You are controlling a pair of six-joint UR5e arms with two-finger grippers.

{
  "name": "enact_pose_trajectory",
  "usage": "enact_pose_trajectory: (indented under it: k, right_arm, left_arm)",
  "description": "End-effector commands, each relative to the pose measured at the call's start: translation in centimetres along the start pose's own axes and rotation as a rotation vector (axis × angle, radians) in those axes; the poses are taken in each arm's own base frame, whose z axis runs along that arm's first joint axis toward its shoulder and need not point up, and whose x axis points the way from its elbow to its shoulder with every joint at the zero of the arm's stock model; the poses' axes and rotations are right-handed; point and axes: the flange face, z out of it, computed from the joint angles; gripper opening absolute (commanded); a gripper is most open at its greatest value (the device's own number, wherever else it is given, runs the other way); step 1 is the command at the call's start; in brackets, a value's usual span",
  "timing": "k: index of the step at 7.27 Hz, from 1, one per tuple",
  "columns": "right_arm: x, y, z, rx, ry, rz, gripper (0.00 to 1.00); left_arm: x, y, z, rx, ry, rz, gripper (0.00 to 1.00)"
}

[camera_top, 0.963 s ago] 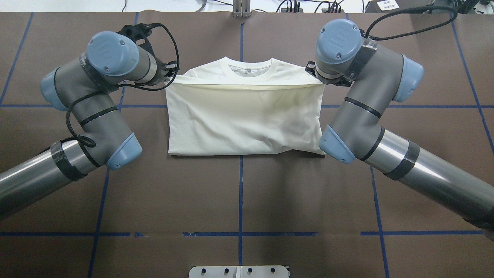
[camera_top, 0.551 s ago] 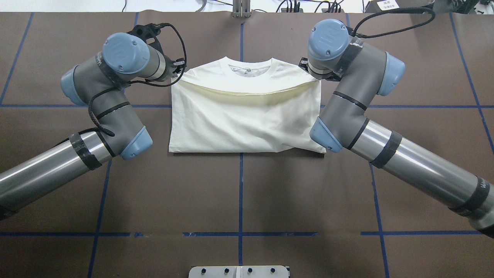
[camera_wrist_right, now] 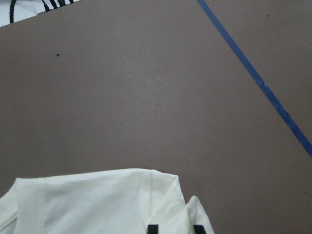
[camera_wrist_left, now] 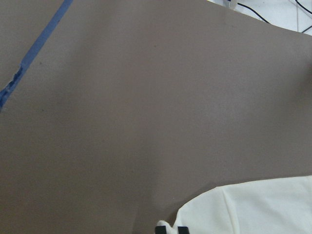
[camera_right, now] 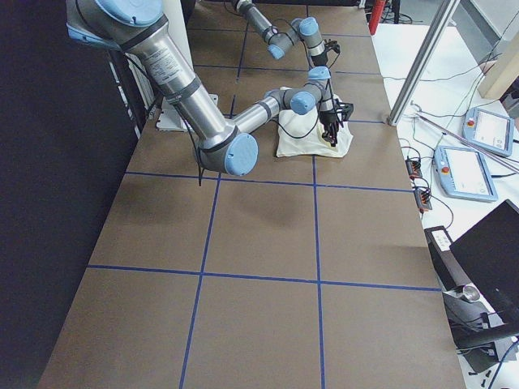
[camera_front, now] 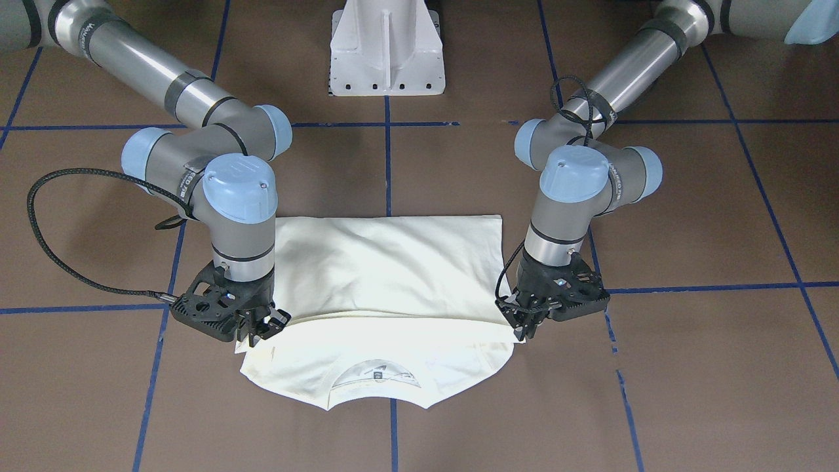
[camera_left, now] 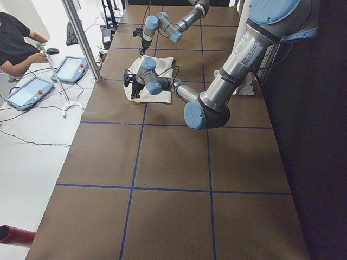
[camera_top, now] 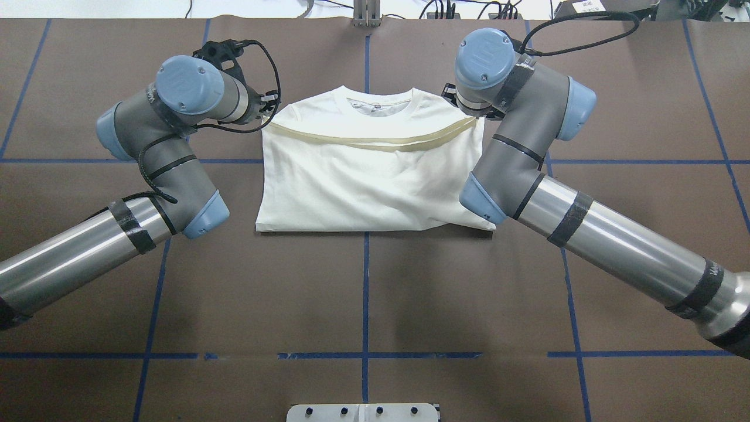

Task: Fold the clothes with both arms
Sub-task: 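Release the hem near the collar and raise both grippers away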

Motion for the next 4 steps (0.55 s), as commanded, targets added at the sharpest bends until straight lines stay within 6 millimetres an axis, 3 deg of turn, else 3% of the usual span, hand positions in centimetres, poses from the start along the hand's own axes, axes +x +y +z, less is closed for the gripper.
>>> enact_pose_trajectory:
  k: [1,2,3,4]
  right_arm:
    - [-0.2,0.2,-3.5,-0.078,-0.073,0.006,0.54]
    - [2.4,0.9,-4.8,-0.11,-0.105,0.003,0.58]
    - [5.4,2.0,-4.6,-0.122,-0.103,-0.002,0.63]
    - [9.3,4.9,-4.5,-0.147,-0.1,0.012,0.66]
  left_arm:
    - [0.7,-1.8,-2.0,0.023,0.047,-0.01,0.45]
    - [0.6,-2.6,-3.0,0.035,0.059,-0.014,0.47]
    - [0.0,-3.8,-3.6,0.034,0.064,-0.023,0.47]
    - [-1.7,-4.6,-5.1,-0.014,0.105,-0.029,0.47]
